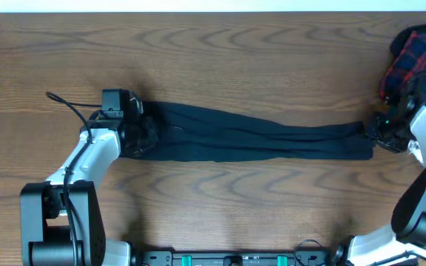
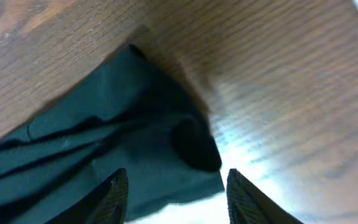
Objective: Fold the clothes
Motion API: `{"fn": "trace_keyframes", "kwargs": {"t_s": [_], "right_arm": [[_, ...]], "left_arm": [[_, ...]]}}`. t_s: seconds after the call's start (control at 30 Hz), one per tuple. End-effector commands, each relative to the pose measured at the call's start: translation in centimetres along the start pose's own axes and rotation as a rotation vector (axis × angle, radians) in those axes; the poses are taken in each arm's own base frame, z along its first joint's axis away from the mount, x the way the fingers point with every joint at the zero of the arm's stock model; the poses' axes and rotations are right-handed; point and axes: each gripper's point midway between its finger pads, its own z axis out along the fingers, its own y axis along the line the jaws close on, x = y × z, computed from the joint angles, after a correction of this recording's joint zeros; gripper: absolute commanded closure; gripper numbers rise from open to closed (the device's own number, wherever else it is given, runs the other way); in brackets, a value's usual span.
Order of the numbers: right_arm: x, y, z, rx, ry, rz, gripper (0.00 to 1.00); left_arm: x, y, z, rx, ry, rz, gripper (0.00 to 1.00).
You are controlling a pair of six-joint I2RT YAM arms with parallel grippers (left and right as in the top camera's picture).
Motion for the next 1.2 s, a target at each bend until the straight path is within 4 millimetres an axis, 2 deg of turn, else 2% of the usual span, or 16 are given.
{"fn": "trace_keyframes", "kwargs": {"t_s": [0.0, 0.1, 0.13, 0.2, 0.23, 0.27, 0.37, 0.47, 0.6, 0.67, 0.73, 0.83, 0.93, 0.97, 1.17], "right_arm": [[0.1, 0.0, 1.4, -0.013, 0.025, -0.01, 0.57], [0.0, 0.0, 1.7, -0.017, 0.024, -0.013, 0.67], [0.0, 0.2, 1.7, -0.025, 0.023, -0.013, 0.74], [-0.1, 0.5, 1.6, -0.044, 0.021, -0.016, 0.96], [-0.1, 0.7, 1.5, -0.055, 0.02, -0.017, 0.99], [-0.1, 1.0, 1.4, -0.075, 0.02, -0.027, 0.99], [-0.5, 3.7, 0.0, -0.226, -0.008, -0.092, 0.99], [-1.8, 4.5, -1.9, -0.264, -0.081, -0.087, 0.99], [-4.4, 3.4, -3.7, -0.198, -0.211, 0.015, 0.99], [-5.0, 3.3, -3.9, -0.191, -0.236, 0.02, 0.99], [-5.2, 2.5, -3.4, -0.146, -0.238, 0.066, 0.93], [-5.2, 0.6, -2.4, -0.045, -0.229, 0.158, 0.92], [-4.9, 0.0, -1.5, -0.012, -0.206, 0.172, 0.74], [-4.7, 0.0, -1.4, -0.009, -0.195, 0.166, 0.72], [-3.0, -0.3, -1.5, 0.005, -0.131, 0.151, 0.7]], "left_arm": [[0.2, -0.4, -0.3, 0.014, 0.002, -0.007, 0.85], [0.2, -0.4, -0.3, 0.013, 0.002, -0.006, 0.85], [0.2, -0.4, -0.3, 0.013, 0.002, -0.006, 0.86], [0.2, -0.3, -0.3, 0.011, 0.001, -0.003, 0.85], [0.1, -0.3, -0.3, 0.006, -0.001, -0.003, 0.85], [0.1, -0.2, -0.3, 0.002, -0.003, -0.003, 0.85], [0.1, -0.1, -0.3, -0.004, -0.005, -0.003, 0.85], [0.1, -0.1, -0.3, -0.004, -0.005, -0.003, 0.86], [0.1, -0.1, -0.3, -0.004, -0.005, -0.003, 0.85], [0.1, -0.1, -0.3, -0.004, -0.005, -0.003, 0.85], [0.1, -0.1, -0.3, -0.004, -0.003, -0.004, 0.85], [0.2, 0.0, -0.3, -0.006, 0.001, -0.005, 0.85], [0.4, 0.0, -0.3, -0.008, 0.006, -0.007, 0.85], [0.4, 0.1, -0.3, -0.009, 0.008, -0.008, 0.86], [0.5, 0.1, -0.3, -0.011, 0.011, -0.001, 0.85]]}}
